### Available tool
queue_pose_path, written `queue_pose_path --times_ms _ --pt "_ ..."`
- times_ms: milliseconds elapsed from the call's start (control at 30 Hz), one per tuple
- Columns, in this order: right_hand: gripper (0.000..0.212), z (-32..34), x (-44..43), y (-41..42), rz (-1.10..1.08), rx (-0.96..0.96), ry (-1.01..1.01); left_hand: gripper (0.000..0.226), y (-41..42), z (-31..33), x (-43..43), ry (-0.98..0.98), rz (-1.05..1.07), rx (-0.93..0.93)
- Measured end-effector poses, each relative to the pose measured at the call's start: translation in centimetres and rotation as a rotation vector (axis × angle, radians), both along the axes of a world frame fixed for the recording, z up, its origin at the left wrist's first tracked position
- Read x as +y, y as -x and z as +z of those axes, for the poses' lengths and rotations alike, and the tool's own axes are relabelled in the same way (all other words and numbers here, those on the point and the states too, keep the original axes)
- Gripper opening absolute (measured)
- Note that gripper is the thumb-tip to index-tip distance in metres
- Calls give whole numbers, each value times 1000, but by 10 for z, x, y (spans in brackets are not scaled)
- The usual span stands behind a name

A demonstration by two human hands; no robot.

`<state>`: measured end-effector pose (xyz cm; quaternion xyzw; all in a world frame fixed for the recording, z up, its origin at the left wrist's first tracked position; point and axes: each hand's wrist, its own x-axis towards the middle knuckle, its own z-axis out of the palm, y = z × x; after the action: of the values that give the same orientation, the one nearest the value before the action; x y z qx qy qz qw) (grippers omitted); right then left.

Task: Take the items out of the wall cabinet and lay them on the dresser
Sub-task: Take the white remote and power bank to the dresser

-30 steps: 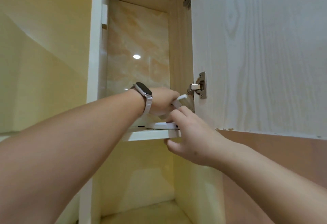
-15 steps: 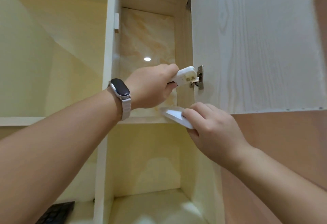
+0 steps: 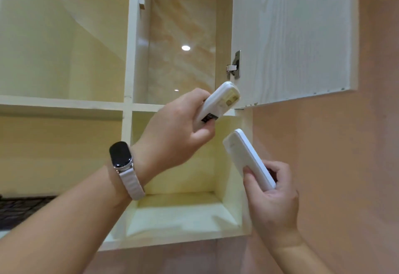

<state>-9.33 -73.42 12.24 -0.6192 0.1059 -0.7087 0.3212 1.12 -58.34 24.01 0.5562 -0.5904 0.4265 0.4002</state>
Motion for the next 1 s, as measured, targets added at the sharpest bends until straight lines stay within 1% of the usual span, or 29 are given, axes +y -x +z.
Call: queue_pose_path --times_ms 100,233,333,400,467,533,667,733,833,1000 --pt "22 -29 14 5 136 38 -264 21 0 -34 -1 -6 -53 131" --pt "23 -56 24 9 196 83 -447 19 -4 -80 -6 -47 -143 328" --pt "29 -74 33 12 340 16 -604 19 -4 -124 -11 -128 -250 486" --pt "30 -83 40 15 486 -97 -730 19 -3 -155 -14 -193 -322 562" --pt "28 -87 48 19 608 -172 -809 19 -4 -179 -15 -228 -378 656" --pt "22 -93 55 22 654 -184 -845 19 -9 -196 -16 -251 -450 797" --pt "15 -109 73 21 601 -212 -954 13 -18 -213 -13 -312 -635 1108" --pt "12 -116 85 18 546 -216 -981 10 -22 -222 -11 -345 -702 1198" --pt "10 -130 104 16 472 -226 -996 17 -28 -241 -8 -423 -813 1291" --pt "25 -161 136 25 261 -111 -991 15 -28 -282 -3 -610 -986 1467"
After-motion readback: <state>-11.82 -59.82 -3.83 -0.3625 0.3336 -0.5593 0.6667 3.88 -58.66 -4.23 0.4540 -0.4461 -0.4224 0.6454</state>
